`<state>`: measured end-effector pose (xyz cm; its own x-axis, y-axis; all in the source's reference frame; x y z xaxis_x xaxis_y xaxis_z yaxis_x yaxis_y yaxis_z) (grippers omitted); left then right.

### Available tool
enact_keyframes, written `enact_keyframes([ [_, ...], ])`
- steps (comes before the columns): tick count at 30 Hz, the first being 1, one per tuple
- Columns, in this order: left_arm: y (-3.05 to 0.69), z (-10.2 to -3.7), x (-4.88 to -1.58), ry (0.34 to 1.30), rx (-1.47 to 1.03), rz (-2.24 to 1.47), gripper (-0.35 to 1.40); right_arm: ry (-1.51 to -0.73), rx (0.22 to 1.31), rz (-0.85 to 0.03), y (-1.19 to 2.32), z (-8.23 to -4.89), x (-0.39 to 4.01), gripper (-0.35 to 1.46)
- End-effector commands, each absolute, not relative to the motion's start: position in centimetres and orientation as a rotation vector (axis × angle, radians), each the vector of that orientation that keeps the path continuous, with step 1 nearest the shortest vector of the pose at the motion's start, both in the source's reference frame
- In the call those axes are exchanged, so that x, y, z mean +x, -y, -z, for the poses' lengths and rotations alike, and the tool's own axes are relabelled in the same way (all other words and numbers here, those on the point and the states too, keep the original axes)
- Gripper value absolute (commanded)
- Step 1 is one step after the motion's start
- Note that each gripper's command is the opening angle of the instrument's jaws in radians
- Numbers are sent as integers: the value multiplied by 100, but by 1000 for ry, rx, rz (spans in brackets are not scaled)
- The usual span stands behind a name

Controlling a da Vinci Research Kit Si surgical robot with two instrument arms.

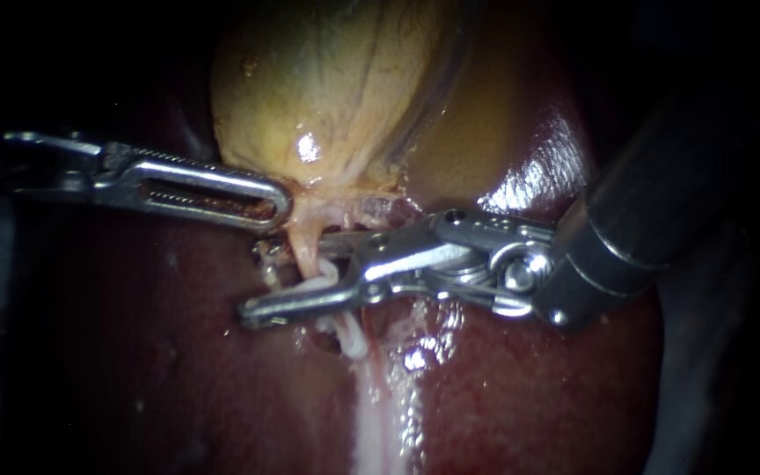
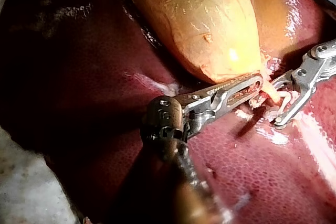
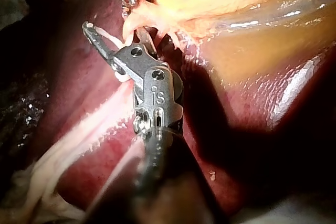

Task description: Clipping third clip left tube

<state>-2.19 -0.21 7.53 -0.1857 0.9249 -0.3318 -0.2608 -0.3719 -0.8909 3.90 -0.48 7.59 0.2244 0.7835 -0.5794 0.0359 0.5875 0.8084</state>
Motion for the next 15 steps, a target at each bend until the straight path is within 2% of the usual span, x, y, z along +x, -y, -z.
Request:
enact_keyframes([
  [1,21,-753,-219,884,-1166,-1702,-35,-1252,820,-606,49,-759,388,30],
  [8,21,-753,-219,884,-1166,-1702,-35,-1233,866,-653,53,-758,376,-35],
  [15,21,-753,-220,884,-1166,-1702,-35,-1187,894,-672,59,-761,375,-35],
])
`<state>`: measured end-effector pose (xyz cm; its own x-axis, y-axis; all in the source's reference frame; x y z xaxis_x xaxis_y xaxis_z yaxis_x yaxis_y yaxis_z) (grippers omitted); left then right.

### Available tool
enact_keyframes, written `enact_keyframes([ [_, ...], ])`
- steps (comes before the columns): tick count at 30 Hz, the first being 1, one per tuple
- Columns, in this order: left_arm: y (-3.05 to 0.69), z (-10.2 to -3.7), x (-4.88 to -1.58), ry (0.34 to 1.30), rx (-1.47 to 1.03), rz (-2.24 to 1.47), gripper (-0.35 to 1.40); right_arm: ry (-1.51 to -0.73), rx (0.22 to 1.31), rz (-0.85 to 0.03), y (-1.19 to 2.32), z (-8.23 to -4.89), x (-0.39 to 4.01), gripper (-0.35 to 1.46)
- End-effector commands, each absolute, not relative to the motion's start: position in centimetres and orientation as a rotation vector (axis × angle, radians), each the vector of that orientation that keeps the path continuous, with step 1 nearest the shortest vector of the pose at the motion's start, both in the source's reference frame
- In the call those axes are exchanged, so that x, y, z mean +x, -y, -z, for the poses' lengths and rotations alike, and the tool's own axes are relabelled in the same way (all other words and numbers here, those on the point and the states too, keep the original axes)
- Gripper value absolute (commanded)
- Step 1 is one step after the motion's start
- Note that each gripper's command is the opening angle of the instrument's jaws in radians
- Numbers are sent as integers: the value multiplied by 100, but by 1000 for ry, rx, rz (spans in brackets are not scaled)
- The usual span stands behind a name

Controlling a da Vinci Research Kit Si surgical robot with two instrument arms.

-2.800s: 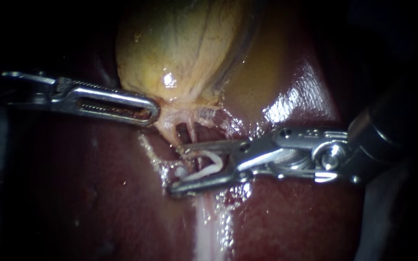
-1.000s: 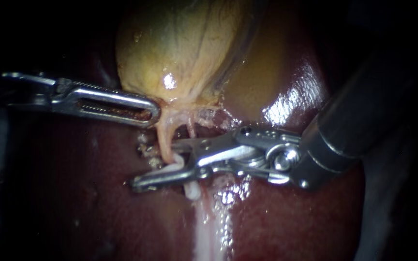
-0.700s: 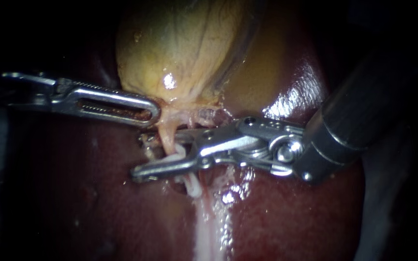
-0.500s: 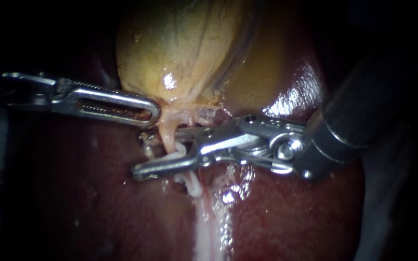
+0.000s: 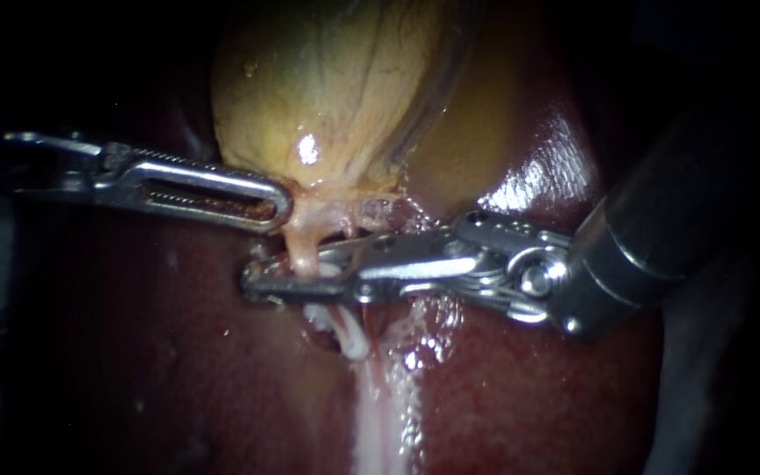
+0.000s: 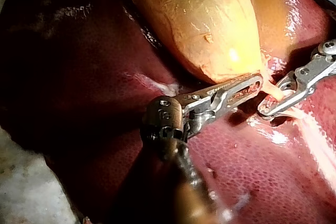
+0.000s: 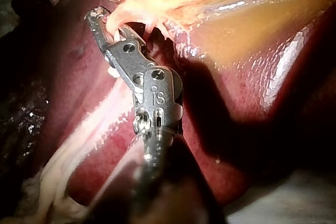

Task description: Clipping third clip left tube

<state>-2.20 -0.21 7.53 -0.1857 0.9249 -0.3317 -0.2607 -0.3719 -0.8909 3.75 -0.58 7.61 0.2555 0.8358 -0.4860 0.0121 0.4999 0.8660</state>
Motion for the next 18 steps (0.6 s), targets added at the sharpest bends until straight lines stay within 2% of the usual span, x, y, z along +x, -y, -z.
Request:
enact_keyframes([
  [1,21,-753,-220,884,-1166,-1702,-35,-1181,896,-668,60,-762,375,-35],
  [18,21,-754,-220,884,-1166,-1702,-35,-1174,906,-668,66,-766,376,-35],
])
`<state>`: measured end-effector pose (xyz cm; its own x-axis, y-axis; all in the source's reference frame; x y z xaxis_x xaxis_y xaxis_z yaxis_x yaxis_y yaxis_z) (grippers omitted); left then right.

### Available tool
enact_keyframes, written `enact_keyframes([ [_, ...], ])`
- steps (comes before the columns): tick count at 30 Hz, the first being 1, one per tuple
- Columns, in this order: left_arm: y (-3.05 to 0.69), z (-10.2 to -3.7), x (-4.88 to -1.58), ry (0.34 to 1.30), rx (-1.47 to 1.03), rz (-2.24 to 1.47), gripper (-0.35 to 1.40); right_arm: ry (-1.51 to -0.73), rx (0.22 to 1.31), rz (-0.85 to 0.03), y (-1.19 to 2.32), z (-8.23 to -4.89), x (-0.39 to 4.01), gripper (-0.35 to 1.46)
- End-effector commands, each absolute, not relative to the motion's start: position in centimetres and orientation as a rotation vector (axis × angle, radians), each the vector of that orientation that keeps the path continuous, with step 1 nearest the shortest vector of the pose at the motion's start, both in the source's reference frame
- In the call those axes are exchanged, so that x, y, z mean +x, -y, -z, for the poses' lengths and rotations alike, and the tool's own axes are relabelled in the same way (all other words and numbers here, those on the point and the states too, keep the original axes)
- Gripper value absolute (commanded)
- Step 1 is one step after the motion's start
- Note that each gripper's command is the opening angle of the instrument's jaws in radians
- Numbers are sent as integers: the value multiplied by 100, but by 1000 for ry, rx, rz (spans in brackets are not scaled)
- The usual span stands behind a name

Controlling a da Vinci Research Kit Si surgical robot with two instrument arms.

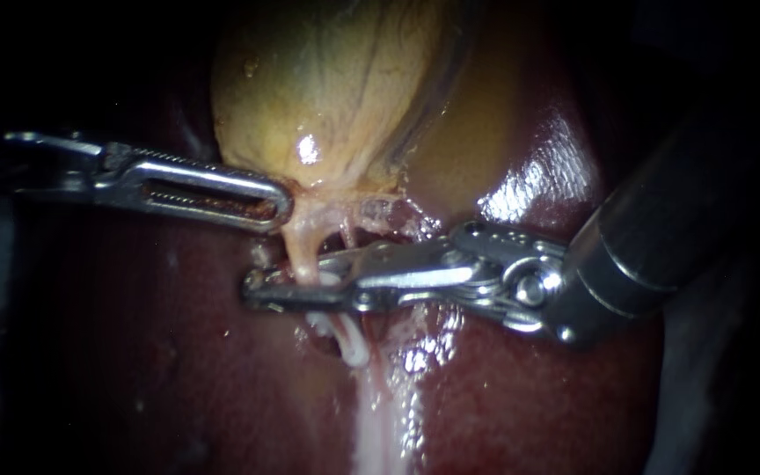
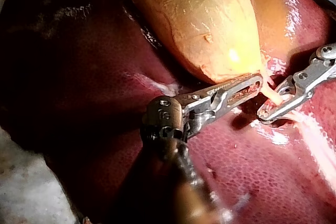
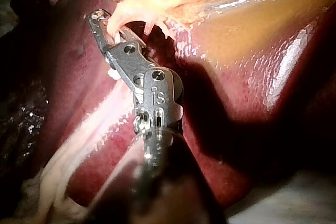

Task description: Clipping third clip left tube

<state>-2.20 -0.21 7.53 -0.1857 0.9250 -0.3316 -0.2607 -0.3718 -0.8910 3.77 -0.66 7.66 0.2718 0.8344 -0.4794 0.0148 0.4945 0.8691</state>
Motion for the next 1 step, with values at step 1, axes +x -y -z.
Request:
enact_keyframes([
  [1,20,-754,-220,884,-1166,-1702,-35,-1174,906,-667,66,-766,376,-35],
])
